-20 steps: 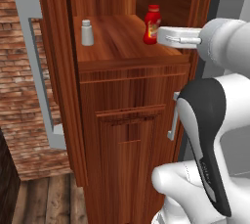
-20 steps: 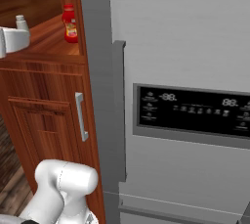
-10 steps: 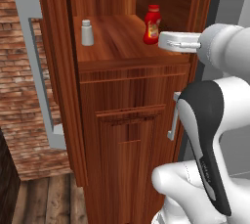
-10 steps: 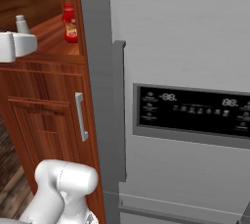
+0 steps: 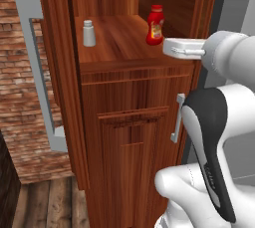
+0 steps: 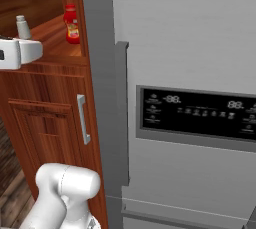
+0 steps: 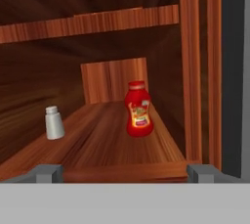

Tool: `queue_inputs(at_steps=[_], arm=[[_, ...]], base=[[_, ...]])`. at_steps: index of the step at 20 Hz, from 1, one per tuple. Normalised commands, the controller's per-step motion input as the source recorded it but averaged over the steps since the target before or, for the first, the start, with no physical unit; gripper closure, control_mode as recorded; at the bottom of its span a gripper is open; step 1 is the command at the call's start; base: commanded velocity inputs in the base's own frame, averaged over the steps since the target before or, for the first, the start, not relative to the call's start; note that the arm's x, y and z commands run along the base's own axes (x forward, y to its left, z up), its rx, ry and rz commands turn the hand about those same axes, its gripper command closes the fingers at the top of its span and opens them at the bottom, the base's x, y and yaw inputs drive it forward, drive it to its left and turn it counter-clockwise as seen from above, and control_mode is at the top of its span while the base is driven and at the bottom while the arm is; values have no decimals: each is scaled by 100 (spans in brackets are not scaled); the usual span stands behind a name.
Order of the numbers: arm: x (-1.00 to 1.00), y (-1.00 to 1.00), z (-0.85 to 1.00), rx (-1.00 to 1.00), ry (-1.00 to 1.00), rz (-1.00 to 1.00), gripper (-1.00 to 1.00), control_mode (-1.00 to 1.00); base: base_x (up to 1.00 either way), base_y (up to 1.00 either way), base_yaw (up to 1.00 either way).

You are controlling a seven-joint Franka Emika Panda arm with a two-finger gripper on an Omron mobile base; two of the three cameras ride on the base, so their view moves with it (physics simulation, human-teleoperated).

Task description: Collect the turmeric, ketchup, and shaker from the cabinet and place them next to the stove.

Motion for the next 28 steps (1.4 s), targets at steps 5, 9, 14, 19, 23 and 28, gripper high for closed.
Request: queue_inputs(at_steps=[5,9,14,19,23,28], arm=[[1,0,-6,0,0,0,-100,-100],[14,0,0,0,0,0,-100,-100],[33,0,0,0,1,-5,-100,-100],[38,0,2,0,1,-13,-100,-100],[32,0,0,0,1,-16,-100,-100],[15,10,0,0,0,-16,-100,-100]], base=[[0,0,0],[0,0,0],[0,0,0],[0,0,0],[0,0,0],[0,0,0]])
